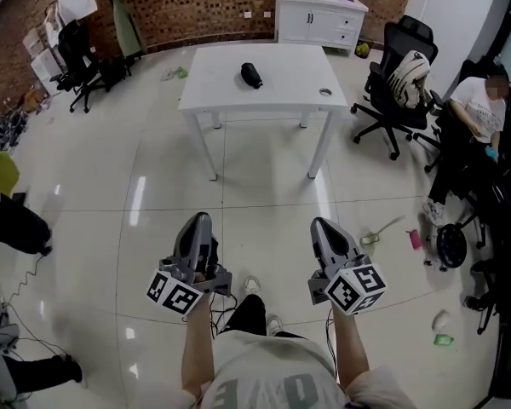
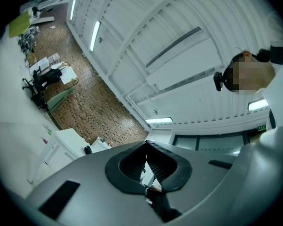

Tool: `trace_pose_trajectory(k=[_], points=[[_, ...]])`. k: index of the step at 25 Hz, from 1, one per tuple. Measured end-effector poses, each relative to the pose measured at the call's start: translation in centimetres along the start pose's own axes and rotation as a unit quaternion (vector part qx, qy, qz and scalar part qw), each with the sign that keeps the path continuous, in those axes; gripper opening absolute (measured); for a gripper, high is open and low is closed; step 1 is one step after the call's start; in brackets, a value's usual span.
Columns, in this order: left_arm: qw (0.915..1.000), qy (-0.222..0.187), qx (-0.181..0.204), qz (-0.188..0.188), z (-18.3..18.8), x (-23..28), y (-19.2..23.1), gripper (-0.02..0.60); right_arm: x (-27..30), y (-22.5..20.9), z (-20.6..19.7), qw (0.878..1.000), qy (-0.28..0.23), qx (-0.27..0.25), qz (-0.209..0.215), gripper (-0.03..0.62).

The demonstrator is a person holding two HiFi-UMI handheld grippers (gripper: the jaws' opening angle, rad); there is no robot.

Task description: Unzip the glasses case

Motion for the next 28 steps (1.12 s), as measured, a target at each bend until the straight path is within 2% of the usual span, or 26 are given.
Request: trace_pose_trajectory(k=[3, 5, 7, 11, 14, 20, 28], points=[[0.9977, 0.029, 0.060, 0.005, 0.8, -2.4, -1.7, 0.003, -2.1, 2.8, 0.6, 1.000, -0.007, -0.014, 0.004, 0.000], [0.9922, 0.055, 0.109, 0.024, 0.4, -3.4, -1.6, 0.003, -2.6, 4.2, 0.1, 1.000, -0.001, -0.029, 0.005, 0.000], [0.9876, 0.078, 0.132, 0.031, -0.3, -4.0, -1.6, 0.003, -2.9, 5.2, -0.4, 0.999, 0.001, -0.033, 0.003, 0.000], [0.9899, 0.090, 0.106, 0.029, -0.6, -4.7, -2.0, 0.003, -3.7, 7.2, -1.0, 1.000, 0.001, -0.031, 0.007, 0.000], [0.9903, 0.090, 0.104, 0.022, -0.1, -4.8, -1.8, 0.003, -3.6, 8.4, -1.4, 0.999, 0.001, -0.037, 0.009, 0.000], [0.9897, 0.093, 0.107, 0.018, 0.7, -4.9, -1.9, 0.003, -3.7, 9.3, -1.6, 0.999, 0.000, -0.040, 0.007, 0.000], [0.9837, 0.117, 0.137, 0.006, 0.1, -5.9, -2.1, 0.003, -4.0, 10.2, -2.6, 0.999, 0.005, -0.041, 0.010, 0.000]])
Point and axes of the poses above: the fingertips, and each gripper's own axes: x forward along the fingers, y to its left, z out of its top, the point moved 2 cm from there along -x, backward along the fingers, and after that the axes turned 13 degrees about -y, right-handed, at the moved point
